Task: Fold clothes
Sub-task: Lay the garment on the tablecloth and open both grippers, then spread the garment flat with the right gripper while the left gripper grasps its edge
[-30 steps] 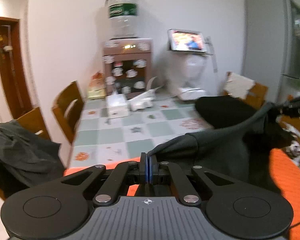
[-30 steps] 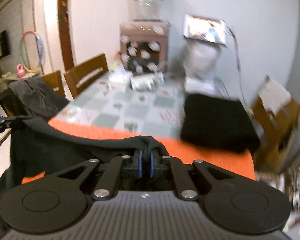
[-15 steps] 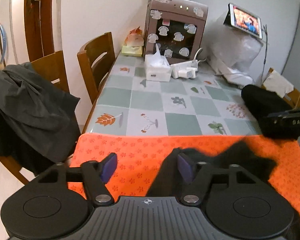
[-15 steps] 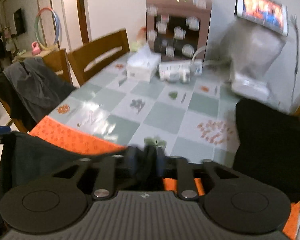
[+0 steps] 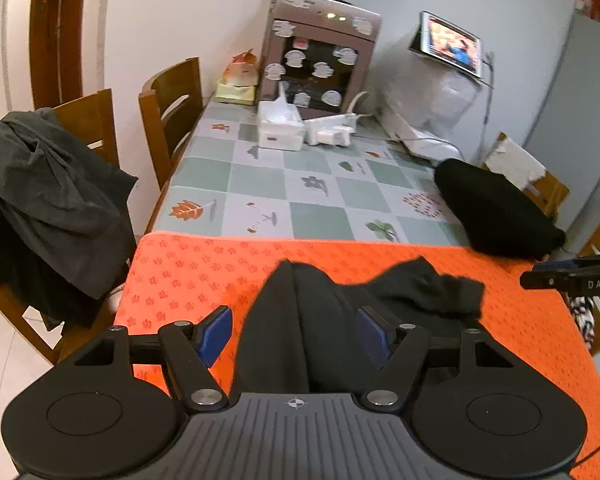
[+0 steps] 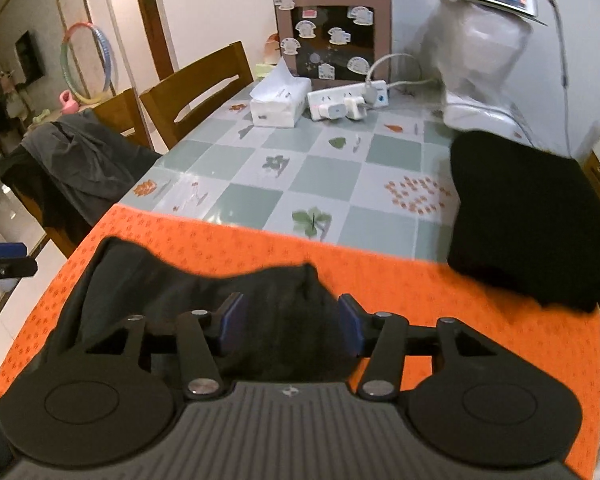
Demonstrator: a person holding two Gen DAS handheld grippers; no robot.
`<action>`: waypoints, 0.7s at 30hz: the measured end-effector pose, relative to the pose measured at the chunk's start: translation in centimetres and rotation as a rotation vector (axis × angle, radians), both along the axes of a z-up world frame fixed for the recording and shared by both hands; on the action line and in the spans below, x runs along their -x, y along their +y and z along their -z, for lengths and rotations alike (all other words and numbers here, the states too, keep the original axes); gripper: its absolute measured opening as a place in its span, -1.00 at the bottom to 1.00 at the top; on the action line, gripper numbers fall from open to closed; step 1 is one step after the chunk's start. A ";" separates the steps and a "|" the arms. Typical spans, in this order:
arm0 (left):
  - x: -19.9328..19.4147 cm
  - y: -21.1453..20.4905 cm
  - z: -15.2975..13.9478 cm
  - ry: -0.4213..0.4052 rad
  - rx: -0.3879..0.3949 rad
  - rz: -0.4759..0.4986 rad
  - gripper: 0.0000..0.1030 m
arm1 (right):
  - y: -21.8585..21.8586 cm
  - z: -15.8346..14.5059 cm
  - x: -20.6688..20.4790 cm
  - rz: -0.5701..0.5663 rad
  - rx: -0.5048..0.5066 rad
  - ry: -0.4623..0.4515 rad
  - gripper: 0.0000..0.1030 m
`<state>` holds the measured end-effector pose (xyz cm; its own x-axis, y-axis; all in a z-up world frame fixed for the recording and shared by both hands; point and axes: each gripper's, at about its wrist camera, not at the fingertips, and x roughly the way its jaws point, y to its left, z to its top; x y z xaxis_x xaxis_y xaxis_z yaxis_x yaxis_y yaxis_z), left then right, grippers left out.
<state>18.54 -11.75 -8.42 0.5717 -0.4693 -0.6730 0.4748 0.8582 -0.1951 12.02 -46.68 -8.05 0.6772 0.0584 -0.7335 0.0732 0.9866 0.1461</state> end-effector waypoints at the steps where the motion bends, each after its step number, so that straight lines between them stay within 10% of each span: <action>1: 0.5 0.2 0.0 0.001 0.000 0.007 0.38 | 0.2 0.1 1.1 0.010 -0.004 0.002 0.16; 21: 11.8 3.4 2.4 0.077 -0.035 0.154 0.39 | 4.9 5.6 19.0 0.216 -0.158 0.094 0.21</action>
